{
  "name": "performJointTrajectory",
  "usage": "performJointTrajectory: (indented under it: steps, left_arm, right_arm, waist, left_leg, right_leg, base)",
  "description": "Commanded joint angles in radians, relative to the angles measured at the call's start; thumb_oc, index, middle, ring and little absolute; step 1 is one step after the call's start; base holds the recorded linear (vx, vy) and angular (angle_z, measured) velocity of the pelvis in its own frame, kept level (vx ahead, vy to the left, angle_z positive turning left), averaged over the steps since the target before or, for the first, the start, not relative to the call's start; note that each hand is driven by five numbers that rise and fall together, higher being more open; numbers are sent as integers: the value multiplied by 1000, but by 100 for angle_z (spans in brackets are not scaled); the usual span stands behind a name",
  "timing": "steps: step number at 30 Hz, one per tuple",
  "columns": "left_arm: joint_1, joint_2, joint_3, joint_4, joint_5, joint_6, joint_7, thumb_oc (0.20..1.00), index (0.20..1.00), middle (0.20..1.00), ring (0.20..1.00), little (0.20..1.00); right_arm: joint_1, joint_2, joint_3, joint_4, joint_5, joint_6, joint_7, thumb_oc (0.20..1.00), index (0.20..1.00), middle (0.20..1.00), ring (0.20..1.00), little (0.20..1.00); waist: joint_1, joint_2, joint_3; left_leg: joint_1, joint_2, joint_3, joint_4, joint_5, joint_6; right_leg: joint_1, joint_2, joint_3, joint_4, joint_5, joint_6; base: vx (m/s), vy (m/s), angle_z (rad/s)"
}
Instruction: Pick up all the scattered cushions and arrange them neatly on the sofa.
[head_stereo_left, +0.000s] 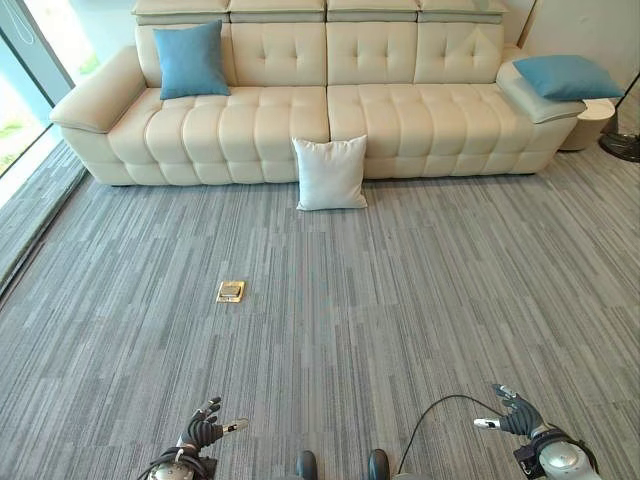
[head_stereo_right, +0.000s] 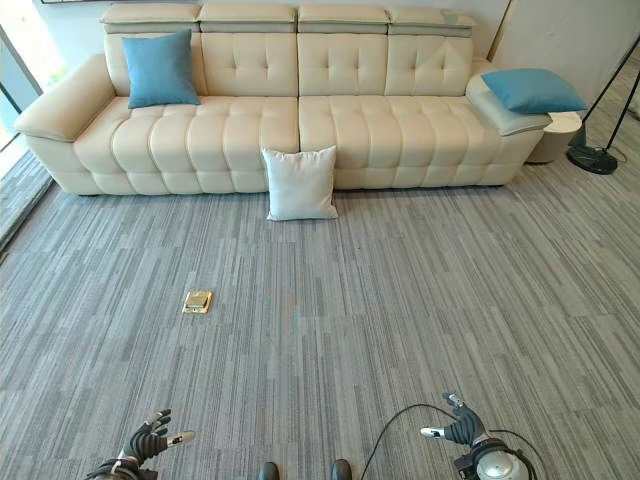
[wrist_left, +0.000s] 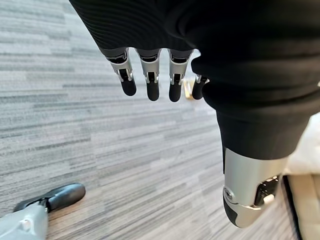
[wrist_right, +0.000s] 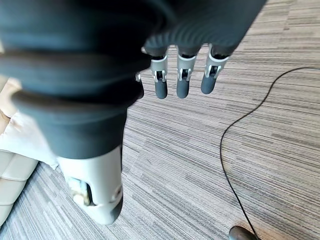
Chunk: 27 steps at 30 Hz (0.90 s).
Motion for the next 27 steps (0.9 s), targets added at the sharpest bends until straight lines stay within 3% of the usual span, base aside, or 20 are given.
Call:
performJointTrajectory:
  steps: [1,10,17,20,22,24,27]
  left_arm:
    - [-49,20,37,-1,-40,-36,24,1000,1000,1000,1000,1000]
    - [-55,15,54,-12,-71,-30,35,1000,1000,1000,1000,1000]
    - [-26,22,91,-72,-126,-38,44,1000,1000,1000,1000,1000]
    - [-30,30,94,-77,-121,-39,43,1000,1000,1000,1000,1000]
    - [-35,33,93,-91,-123,-36,45,1000,1000,1000,1000,1000]
    - [-51,32,79,-99,-113,-36,50,1000,1000,1000,1000,1000]
    - [-58,29,68,-94,-101,-36,49,1000,1000,1000,1000,1000]
  right_arm:
    - [-30,-5,-21,14,64,-24,-6,1000,1000,1000,1000,1000]
    - [-56,46,-63,64,153,-20,-26,1000,1000,1000,1000,1000]
    - [-87,53,-76,56,169,-16,-42,1000,1000,1000,1000,1000]
    - [-95,60,-84,64,177,-18,-42,1000,1000,1000,1000,1000]
    - [-94,62,-88,48,177,-18,-39,1000,1000,1000,1000,1000]
    - [-93,66,-90,36,187,-22,-41,1000,1000,1000,1000,1000]
    - [-91,65,-90,36,189,-23,-42,1000,1000,1000,1000,1000]
  waist:
    - [-5,-24,-2]
    - [5,-37,13]
    - [35,-56,29]
    - [43,-58,38]
    - [34,-52,58]
    - [13,-21,89]
    - [-4,-8,95]
  left_leg:
    - [20,-22,13,32,-107,-41]
    - [-38,-31,13,87,-131,-34]
    - [-98,-38,24,165,-175,-7]
    - [-99,-48,21,187,-201,9]
    - [-90,-57,6,207,-217,21]
    - [-60,-53,-21,215,-218,27]
    - [-8,-58,-39,194,-211,22]
  right_leg:
    - [-13,-24,-13,78,-81,78]
    - [-40,-36,-17,93,-87,85]
    - [-82,-54,3,145,-80,113]
    - [-112,-72,0,228,-64,138]
    - [-163,-91,3,352,-6,158]
    - [-245,-64,14,492,1,140]
    - [-299,-35,-2,486,-25,120]
  base:
    - [0,0,0]
    - [45,28,-1]
    - [55,72,-7]
    - [107,126,-19]
    - [75,109,-5]
    - [167,137,10]
    - [246,67,22]
